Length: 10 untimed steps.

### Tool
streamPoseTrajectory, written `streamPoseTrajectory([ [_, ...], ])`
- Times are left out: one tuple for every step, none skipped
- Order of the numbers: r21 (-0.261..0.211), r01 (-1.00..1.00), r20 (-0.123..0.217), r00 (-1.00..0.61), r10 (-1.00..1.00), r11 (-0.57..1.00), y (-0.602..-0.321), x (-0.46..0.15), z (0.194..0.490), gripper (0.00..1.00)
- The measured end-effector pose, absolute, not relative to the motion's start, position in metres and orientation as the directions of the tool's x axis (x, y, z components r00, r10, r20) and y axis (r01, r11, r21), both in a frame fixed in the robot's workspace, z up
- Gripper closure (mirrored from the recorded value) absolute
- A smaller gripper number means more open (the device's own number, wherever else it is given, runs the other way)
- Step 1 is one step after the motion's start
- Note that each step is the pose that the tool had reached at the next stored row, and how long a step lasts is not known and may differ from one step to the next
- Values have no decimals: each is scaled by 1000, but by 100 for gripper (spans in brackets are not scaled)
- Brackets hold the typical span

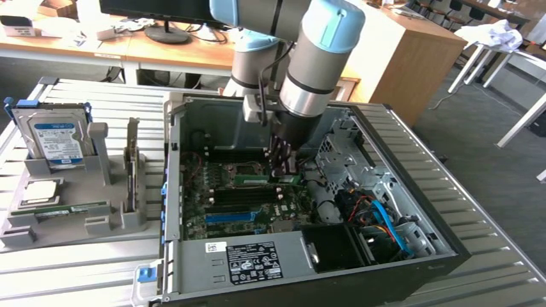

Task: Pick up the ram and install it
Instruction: 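Insert the ram into the slot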

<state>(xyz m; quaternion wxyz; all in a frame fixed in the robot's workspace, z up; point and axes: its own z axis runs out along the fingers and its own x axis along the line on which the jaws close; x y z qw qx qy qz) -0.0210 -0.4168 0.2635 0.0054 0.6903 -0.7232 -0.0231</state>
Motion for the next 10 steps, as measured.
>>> streamPoseTrajectory([
  [41,-998,-24,-47,-999,46,-417,-21,263,87],
  [41,-998,-24,-47,-999,46,-417,-21,263,87],
  [41,-998,-24,-47,-999,46,-417,-21,263,87],
  [41,-998,-24,-47,-999,46,-417,-21,262,87],
  [41,-998,-24,-47,-999,46,-417,-21,262,87],
  [41,-998,-24,-47,-999,46,-417,-21,262,87],
  [41,-998,-24,-47,-999,46,-417,-21,261,87],
  [41,-998,-24,-47,-999,46,-417,-21,261,87],
  [41,-998,-24,-47,-999,46,-417,-21,261,87],
  [41,-998,-24,-47,-999,46,-417,-21,261,87],
])
